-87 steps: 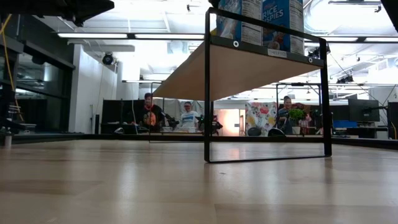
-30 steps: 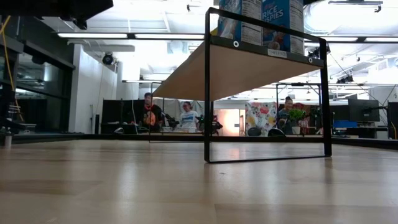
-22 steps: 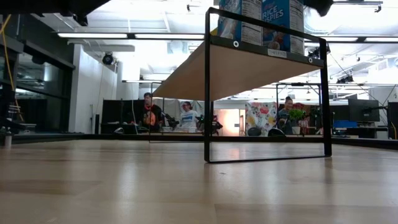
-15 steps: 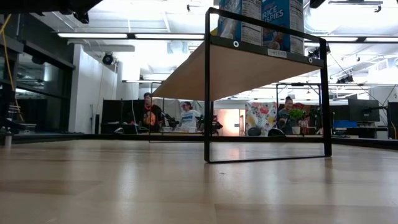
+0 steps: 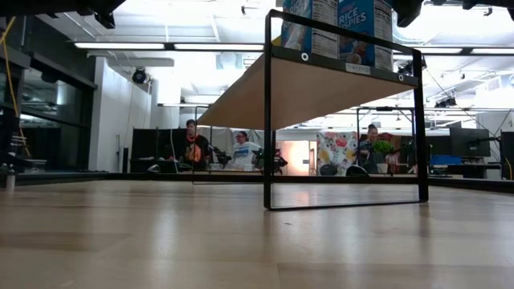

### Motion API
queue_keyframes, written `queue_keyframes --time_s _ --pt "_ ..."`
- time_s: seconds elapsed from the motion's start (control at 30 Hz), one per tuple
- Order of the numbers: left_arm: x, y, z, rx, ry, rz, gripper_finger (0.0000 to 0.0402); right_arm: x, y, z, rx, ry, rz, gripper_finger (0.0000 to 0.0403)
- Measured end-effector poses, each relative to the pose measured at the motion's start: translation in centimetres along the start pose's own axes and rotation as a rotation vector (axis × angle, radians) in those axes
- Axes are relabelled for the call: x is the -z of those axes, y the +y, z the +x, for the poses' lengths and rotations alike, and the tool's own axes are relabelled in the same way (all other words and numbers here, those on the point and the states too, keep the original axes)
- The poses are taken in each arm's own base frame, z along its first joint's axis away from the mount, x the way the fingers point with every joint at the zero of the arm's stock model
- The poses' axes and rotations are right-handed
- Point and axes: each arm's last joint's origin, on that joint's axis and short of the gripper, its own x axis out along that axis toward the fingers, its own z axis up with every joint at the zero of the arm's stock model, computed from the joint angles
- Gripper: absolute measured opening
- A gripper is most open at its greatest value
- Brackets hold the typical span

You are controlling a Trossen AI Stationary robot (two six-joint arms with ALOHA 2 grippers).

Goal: Stack cereal on shelf
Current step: Put the yellow cereal box on the shelf aligned with the other yellow cereal box

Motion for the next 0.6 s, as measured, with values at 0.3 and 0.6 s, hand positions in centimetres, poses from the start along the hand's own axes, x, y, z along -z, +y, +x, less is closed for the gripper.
queue_keyframes --time_s 0.3,0.6 --pt "-0.03 0.01 -0.01 -0.001 -0.003 0.0 0.0001 -0.66 -0.09 -0.03 0.022 -0.066 0.007 0.0303" --pt "0.16 -0.03 -0.01 0.003 0.016 0.005 0.0001 -0.52 -0.5 -0.06 0.166 -0.044 -0.015 0.0303"
